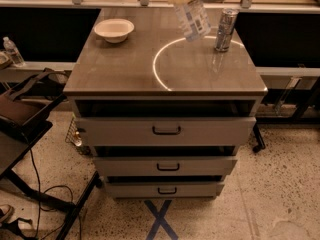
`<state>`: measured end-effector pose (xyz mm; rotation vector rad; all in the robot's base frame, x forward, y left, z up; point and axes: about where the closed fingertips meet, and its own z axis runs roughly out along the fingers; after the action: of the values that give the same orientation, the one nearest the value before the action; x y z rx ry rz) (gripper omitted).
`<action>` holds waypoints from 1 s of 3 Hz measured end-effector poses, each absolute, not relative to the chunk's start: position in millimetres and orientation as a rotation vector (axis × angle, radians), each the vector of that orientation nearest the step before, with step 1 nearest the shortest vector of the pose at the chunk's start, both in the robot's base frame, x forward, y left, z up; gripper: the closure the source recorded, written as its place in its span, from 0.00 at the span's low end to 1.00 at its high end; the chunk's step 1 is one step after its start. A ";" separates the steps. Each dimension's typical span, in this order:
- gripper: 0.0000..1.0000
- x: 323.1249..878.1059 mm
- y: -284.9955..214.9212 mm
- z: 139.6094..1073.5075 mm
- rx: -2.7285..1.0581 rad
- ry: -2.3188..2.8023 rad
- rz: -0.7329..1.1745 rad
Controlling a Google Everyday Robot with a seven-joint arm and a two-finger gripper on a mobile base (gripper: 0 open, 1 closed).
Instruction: Place blue plastic bottle upright
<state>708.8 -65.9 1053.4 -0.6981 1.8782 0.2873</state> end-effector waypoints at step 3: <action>1.00 714.8 -54.8 997.8 -0.809 1.678 0.517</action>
Offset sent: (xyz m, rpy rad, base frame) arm 0.0004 0.0012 -0.0620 0.1323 -0.0961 0.1835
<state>714.8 -54.8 997.8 -0.8092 1.6782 0.5174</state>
